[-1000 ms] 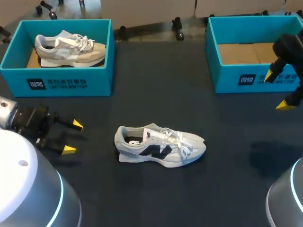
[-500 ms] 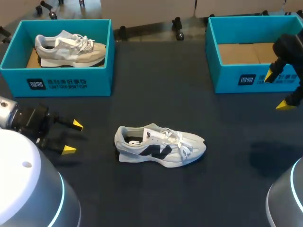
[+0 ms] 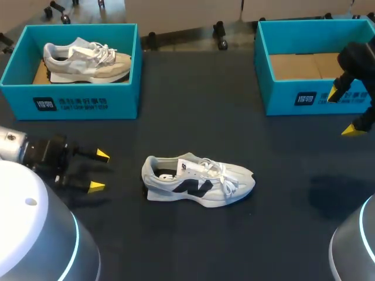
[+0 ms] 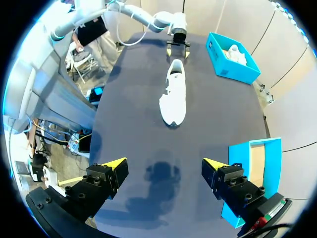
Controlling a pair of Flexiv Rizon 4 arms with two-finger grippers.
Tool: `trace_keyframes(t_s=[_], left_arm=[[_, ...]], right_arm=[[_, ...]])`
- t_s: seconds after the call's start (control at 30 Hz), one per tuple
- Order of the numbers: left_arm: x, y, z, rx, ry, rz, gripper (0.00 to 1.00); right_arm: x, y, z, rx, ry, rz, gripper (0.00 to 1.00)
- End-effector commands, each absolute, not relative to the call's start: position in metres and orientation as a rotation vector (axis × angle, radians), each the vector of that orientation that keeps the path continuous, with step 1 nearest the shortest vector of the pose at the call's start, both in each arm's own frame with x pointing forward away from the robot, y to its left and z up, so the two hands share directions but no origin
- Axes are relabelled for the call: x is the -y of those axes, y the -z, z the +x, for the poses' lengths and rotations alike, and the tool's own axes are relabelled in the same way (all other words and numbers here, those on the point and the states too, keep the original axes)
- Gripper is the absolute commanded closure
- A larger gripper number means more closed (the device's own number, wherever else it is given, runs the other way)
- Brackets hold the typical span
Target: Take the shoe out of the shoebox, open the shoe tongue, remove and reinsert the insole, then place the shoe into the shoebox
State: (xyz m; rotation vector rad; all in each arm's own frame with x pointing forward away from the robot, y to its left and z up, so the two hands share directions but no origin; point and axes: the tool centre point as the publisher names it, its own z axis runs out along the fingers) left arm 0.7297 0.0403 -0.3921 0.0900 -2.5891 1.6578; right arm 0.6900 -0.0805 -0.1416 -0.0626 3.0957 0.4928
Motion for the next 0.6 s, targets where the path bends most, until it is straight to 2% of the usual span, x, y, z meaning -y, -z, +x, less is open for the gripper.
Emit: trace_keyframes(t_s=[0.03, 0.6], left_arm=[[-0.026, 0.394, 0.725, 2.591, -1.654, 0.097, 0.00], [0.018, 0.405, 0.713, 2.577, -1.631, 0.086, 0.00]], right_arm=[[0.080, 0.142, 0.691, -3.098, -0.490, -0.063, 0.00], [0.080, 0.142, 0.691, -3.098, -0.490, -0.063, 0.00]])
